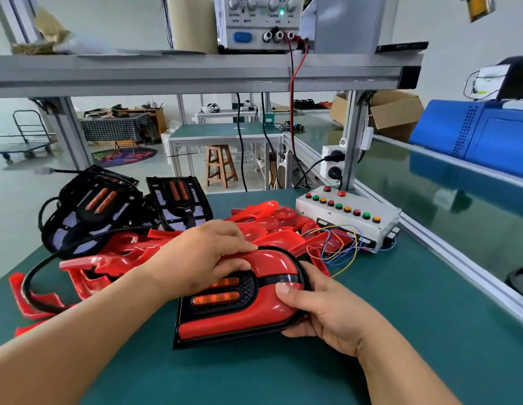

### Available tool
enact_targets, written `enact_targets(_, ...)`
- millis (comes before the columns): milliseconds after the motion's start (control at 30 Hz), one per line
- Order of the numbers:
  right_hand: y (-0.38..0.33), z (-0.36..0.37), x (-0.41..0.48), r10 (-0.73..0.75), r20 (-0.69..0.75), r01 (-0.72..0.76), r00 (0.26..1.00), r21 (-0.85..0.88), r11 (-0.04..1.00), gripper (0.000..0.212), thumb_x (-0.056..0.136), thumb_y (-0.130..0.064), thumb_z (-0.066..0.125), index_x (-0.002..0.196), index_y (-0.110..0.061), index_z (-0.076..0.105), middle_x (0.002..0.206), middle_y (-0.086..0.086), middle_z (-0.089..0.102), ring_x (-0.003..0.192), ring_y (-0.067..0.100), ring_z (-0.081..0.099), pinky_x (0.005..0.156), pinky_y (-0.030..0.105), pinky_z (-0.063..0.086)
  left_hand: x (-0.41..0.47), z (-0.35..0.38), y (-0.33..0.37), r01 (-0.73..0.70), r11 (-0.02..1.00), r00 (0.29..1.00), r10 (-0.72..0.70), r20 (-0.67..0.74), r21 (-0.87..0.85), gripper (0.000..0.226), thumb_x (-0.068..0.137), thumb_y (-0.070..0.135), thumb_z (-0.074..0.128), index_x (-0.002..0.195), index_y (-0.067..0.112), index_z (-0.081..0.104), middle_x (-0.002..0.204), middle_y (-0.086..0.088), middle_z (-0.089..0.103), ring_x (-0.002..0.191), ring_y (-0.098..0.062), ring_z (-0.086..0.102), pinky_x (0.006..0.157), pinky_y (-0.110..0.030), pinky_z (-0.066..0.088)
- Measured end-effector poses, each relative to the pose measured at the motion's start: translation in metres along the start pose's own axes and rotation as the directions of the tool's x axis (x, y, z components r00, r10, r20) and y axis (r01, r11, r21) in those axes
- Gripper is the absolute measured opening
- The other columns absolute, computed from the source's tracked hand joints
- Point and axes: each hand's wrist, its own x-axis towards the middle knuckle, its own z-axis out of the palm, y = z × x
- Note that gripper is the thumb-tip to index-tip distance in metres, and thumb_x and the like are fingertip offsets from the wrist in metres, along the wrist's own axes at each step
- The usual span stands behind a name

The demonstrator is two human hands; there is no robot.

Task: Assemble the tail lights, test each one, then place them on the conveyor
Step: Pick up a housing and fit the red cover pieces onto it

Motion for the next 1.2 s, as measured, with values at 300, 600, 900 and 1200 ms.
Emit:
enact_targets(300, 0.001, -0.003, -0.001, -0.036, 0.015, 0.036, 0.999, 0.005, 0.999, 0.063, 0.067, -0.028, 0.08, 0.123, -0.037, 0.05, 0.112, 0.0, 0.07, 0.088, 0.018, 0.07, 0.064, 0.034, 0.057, -0.002, -0.002, 0.002, -0.088, 0.996, 0.995, 0.09, -0.049, 0.033, 0.037, 0.089, 0.039, 0.056, 0.122, 0.025, 0.066, 0.105, 0.009, 0.059, 0.098, -0.012, 0.058, 0.087, -0.034, 0.052)
enact_targets(600, 0.009, 0.017, 0.013, -0.178, -0.321, 0.201, 0.93, 0.038, 0.979, 0.056, 0.056, -0.077, 0.071, 0.09, -0.033, 0.069, 0.1, 0.006, 0.074, 0.087, 0.027, 0.072, 0.076, 0.047, 0.06, 0.002, 0.01, 0.014, -0.064, 0.997, 0.998, 0.063, -0.026, -0.039, 0.034, 0.093, 0.046, 0.053, 0.125, 0.043, 0.043, 0.116, 0.015, 0.063, 0.103, -0.007, 0.059, 0.088, -0.025, 0.049)
enact_targets(900, 0.011, 0.017, 0.02, -0.31, -0.455, 0.344, 0.835, -0.009, 0.939, 0.07, 0.049, -0.081, 0.075, 0.096, -0.029, 0.07, 0.097, 0.009, 0.075, 0.095, 0.037, 0.07, 0.085, 0.06, 0.054, -0.037, 0.015, -0.004, 0.37, 0.724, 0.843, -0.525, -0.117, -0.583, 0.043, 0.074, 0.065, 0.04, 0.109, 0.044, 0.055, 0.106, 0.021, 0.065, 0.101, 0.014, 0.054, 0.088, -0.007, 0.042)
enact_targets(1200, 0.01, 0.019, 0.023, -0.384, -0.471, 0.438, 0.794, 0.005, 0.899, 0.069, 0.052, -0.077, 0.078, 0.101, -0.03, 0.07, 0.105, 0.007, 0.074, 0.103, 0.034, 0.068, 0.095, 0.059, 0.05, -0.032, 0.048, 0.032, 0.116, 0.284, 0.722, -0.682, -0.116, -0.952, 0.033, 0.084, 0.054, 0.046, 0.101, 0.028, 0.056, 0.097, -0.001, 0.073, 0.088, -0.02, 0.073, 0.068, -0.033, 0.06)
